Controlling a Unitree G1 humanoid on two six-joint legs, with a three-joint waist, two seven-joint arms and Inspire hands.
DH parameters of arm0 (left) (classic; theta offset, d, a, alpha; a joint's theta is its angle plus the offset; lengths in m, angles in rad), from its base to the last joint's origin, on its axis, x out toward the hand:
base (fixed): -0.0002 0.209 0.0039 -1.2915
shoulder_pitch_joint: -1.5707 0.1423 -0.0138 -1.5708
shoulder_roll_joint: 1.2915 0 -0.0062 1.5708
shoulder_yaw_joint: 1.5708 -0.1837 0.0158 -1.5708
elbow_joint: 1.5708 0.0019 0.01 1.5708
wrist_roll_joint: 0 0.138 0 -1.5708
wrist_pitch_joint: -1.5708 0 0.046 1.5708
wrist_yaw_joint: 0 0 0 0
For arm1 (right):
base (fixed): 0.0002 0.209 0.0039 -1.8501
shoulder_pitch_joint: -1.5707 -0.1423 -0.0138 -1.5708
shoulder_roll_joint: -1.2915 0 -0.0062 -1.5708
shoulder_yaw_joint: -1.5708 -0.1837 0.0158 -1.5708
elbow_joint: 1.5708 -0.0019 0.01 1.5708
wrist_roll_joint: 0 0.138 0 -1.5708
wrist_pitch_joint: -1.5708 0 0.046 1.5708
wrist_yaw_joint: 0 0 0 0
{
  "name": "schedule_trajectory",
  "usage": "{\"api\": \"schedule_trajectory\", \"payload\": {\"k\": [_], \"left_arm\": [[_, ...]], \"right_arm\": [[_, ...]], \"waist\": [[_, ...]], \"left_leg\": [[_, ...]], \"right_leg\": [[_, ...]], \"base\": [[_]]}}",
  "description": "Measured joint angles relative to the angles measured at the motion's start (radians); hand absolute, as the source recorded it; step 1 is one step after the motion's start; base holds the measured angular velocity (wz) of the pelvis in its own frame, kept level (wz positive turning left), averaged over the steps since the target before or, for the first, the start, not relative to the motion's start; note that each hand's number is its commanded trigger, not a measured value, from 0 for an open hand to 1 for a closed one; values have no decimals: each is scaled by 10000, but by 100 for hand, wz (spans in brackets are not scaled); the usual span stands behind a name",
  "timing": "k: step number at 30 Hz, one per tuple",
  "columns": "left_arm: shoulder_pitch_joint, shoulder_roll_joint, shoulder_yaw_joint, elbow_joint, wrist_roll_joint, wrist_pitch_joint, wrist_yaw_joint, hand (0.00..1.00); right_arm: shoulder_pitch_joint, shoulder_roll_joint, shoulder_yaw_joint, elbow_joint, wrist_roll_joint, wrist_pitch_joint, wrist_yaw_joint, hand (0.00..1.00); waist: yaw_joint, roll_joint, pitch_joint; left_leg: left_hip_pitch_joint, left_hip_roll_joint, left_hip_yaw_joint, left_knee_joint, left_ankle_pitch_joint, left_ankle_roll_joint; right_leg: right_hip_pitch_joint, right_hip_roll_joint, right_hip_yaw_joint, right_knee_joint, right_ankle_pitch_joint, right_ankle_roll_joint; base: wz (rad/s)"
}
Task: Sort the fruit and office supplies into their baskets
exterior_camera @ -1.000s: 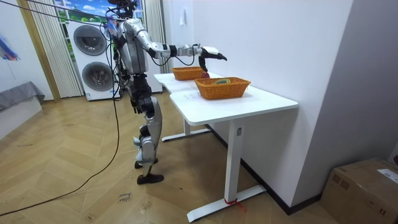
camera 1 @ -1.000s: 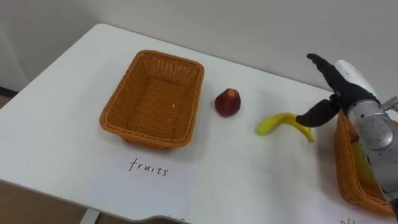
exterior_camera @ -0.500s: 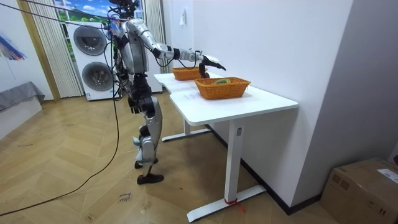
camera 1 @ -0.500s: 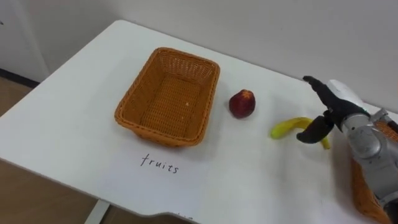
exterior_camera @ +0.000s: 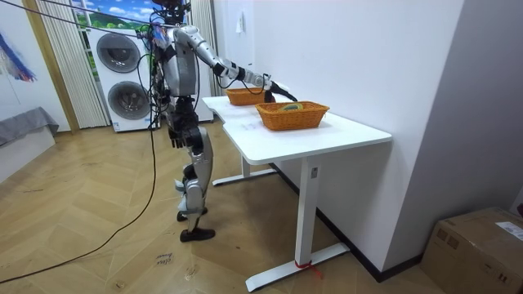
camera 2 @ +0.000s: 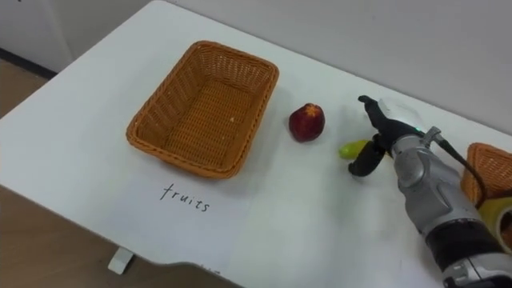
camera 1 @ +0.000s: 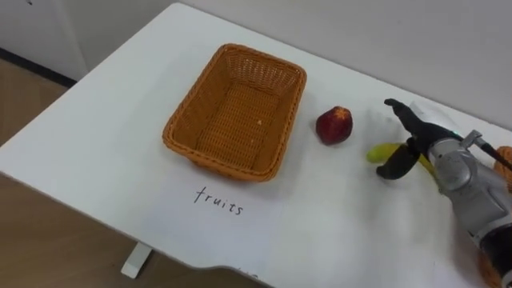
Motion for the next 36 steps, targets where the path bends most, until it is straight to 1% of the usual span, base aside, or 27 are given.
{"api": "schedule_trajectory", "payload": {"k": [8,13,18,27,30,34,36], "left_arm": [[-64,6,-192,2,-12,-8,-57,0],[-61,6,-193,1,-3,-8,-184,0],[-71,7,-193,1,-3,-2,-241,0],[-72,7,-179,-2,-3,27,-242,0],[-172,8,-171,23,0,33,-242,0],[-247,11,-173,198,-3,26,-242,0],[-295,39,-168,273,6,24,-242,0]], "right_arm": [[-49,2,35,269,1,-38,13,0],[-49,2,35,299,0,0,41,0],[-50,2,26,299,-3,55,76,0],[-50,0,18,297,7,64,77,0],[-50,-6,19,324,90,59,174,0],[-50,-16,21,444,152,34,331,0],[-52,-15,20,650,290,-46,478,0]], "waist": [[5,-32,20],[6,-39,31],[-18,-64,14],[6,-61,6],[1,-66,-29],[3,-80,-42],[1,-85,-45]], "left_leg": [[-5,-1,18,-1,1,0],[-30,5,12,-60,1,0],[-72,3,6,-47,3,4],[-152,5,0,12,4,4],[-156,5,0,20,13,3],[-147,6,-7,102,20,4],[-138,8,-7,107,21,4]], "right_leg": [[-12,-14,-3,24,1,0],[-51,-38,-104,150,1,0],[-52,-45,-224,149,1,0],[-84,-44,-254,144,1,0],[-120,-47,-274,146,2,-1],[-108,-50,-280,146,3,-2],[-91,-50,-279,146,3,-3]], "base": [[0],[0],[0],[0],[0],[0],[0]]}}
